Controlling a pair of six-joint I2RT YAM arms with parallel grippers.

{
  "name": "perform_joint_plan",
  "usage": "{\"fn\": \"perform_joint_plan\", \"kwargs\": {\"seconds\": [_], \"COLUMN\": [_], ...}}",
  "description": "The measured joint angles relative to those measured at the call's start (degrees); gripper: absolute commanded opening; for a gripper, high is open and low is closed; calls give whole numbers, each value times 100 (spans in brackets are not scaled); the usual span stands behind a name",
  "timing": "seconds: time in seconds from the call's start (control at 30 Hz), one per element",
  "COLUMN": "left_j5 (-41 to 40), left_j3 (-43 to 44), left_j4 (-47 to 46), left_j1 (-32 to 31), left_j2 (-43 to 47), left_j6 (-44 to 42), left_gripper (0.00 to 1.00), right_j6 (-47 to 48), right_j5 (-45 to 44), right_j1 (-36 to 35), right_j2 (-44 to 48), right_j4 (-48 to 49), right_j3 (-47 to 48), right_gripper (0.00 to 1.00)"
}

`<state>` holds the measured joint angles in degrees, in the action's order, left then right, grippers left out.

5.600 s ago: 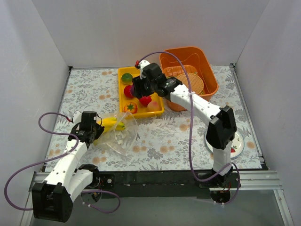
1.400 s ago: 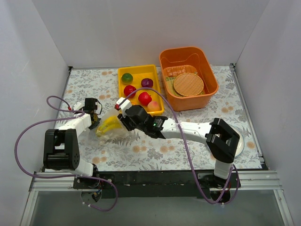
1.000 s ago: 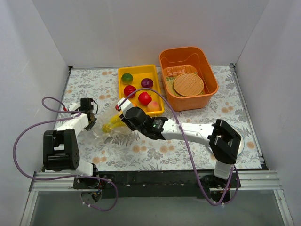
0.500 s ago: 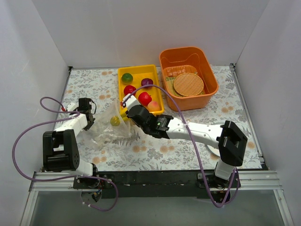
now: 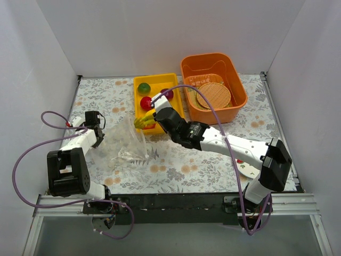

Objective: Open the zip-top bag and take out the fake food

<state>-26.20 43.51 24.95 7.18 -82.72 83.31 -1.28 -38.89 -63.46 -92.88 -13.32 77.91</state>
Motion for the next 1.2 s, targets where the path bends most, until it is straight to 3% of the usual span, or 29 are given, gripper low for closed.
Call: {"fn": "perform_joint_plan", "kwargs": {"seconds": [0.33, 0.6, 0.83, 0.93, 0.97, 1.07, 1.2], "left_j5": [190, 339, 490, 557, 577, 625, 726], "left_j3": [11, 129, 133, 133, 140, 175, 251], "left_j4": [-7, -17, -17, -17, -15, -17, -33], "left_j1": [9, 11, 11, 11, 11, 11, 11], "left_j2": [254, 533, 710, 761, 769, 769, 769], "left_j6": [-125, -264, -369, -404, -409, -426, -442], "left_gripper": [0, 0, 0, 0, 0, 0, 2], "right_j6": [46, 4, 35, 50, 83, 203, 337], "right_j5": [118, -114, -577, -671, -675, -656, -518], "right_j1": [754, 1351, 1694, 1818, 1849, 1928, 1943], "right_j2": [-402, -2277, -3711, -3969, -4013, -4074, -4074], "right_j4": [17, -118, -273, -286, -286, -184, -11], "right_j3": [850, 2966, 4603, 4728, 4723, 4723, 4723], "right_gripper": [20, 19, 28, 46, 58, 78, 89]}}
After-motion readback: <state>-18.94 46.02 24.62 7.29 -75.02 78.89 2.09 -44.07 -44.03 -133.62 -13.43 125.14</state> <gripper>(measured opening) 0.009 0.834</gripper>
